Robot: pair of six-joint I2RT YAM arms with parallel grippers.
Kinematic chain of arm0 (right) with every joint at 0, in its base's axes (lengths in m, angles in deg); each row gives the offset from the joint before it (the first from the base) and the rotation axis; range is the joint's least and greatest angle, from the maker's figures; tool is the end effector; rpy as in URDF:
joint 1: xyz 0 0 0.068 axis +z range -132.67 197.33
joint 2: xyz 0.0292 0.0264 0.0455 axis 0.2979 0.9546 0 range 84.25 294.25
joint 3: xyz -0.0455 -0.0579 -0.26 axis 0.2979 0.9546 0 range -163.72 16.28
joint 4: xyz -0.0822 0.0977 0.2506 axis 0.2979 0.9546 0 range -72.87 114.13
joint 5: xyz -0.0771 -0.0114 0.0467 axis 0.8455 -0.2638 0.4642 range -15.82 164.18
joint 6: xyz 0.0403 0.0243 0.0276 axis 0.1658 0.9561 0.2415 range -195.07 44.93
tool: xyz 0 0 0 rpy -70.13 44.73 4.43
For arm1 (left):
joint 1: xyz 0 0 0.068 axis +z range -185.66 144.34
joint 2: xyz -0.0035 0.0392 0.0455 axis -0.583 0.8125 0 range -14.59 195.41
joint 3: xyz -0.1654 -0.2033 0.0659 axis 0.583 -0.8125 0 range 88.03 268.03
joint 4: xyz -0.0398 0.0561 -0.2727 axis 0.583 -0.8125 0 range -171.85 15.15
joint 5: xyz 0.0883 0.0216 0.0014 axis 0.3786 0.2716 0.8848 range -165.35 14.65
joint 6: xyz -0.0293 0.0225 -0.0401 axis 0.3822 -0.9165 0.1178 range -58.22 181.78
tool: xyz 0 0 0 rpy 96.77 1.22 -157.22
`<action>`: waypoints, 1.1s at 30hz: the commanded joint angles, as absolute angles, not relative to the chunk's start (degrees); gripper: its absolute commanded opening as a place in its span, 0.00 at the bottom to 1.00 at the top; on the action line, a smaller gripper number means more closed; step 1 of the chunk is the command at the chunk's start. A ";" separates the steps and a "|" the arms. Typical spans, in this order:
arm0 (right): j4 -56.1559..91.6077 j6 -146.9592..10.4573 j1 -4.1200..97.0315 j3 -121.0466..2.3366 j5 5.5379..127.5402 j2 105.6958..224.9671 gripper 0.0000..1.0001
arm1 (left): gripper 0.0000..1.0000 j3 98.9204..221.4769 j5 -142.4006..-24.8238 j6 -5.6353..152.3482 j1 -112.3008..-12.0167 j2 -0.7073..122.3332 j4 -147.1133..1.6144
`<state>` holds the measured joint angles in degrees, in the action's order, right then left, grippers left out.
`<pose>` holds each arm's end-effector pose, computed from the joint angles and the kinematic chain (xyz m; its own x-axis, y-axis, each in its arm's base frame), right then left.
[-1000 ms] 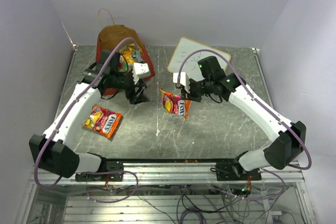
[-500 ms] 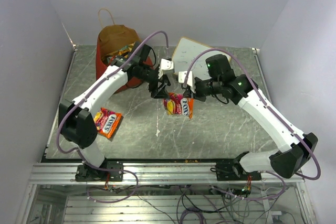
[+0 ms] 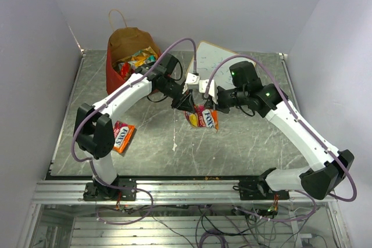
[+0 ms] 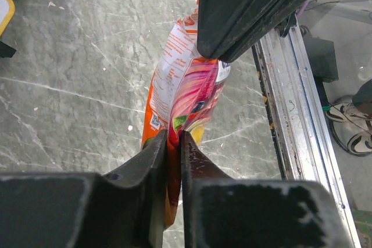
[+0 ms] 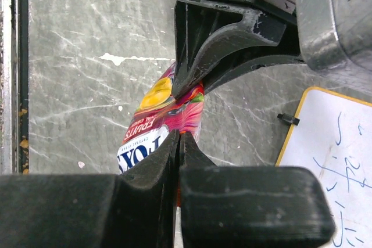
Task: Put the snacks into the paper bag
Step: Place the snack in the paper bag.
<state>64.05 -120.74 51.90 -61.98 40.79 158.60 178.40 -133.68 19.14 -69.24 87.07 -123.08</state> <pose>0.2251 0.1796 0.3718 0.1834 -0.5990 -0.7794 -0.9644 0.0440 -0.2608 0.3101 -0.2432 0.2959 -0.0880 0.4852 -0.8699 0.9645 -0.1768 -0.1961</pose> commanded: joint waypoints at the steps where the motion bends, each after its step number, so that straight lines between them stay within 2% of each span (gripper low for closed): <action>1: 61.96 -120.41 52.13 -61.11 40.62 156.30 0.00 | 0.16 180.58 -135.98 18.30 -69.45 86.71 -123.54; 3: 61.67 -120.22 52.06 -60.46 41.09 155.95 0.00 | 0.09 180.34 -135.55 18.65 -69.45 86.09 -123.36; 5: 61.34 -119.86 51.98 -59.71 41.75 155.40 0.02 | 0.07 180.08 -135.03 18.78 -69.50 85.43 -123.19; 12: 60.68 -117.54 49.94 -58.09 42.25 153.46 0.42 | 0.07 179.00 -131.30 19.85 -69.50 82.68 -122.37; 17: 60.81 -115.44 47.07 -58.40 39.86 151.92 0.61 | 0.07 178.73 -126.99 22.57 -69.47 79.58 -120.78; 27: 61.40 -110.75 35.62 -59.52 30.53 147.24 0.71 | 0.07 181.22 -117.91 28.23 -68.83 72.65 -117.63; 33: 61.64 -109.36 29.89 -56.23 29.25 144.16 0.74 | 0.07 185.23 -114.10 35.46 -65.80 69.21 -114.53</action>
<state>61.55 -111.29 32.40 -58.35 31.64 146.23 180.52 -116.63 29.51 -68.06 72.78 -120.11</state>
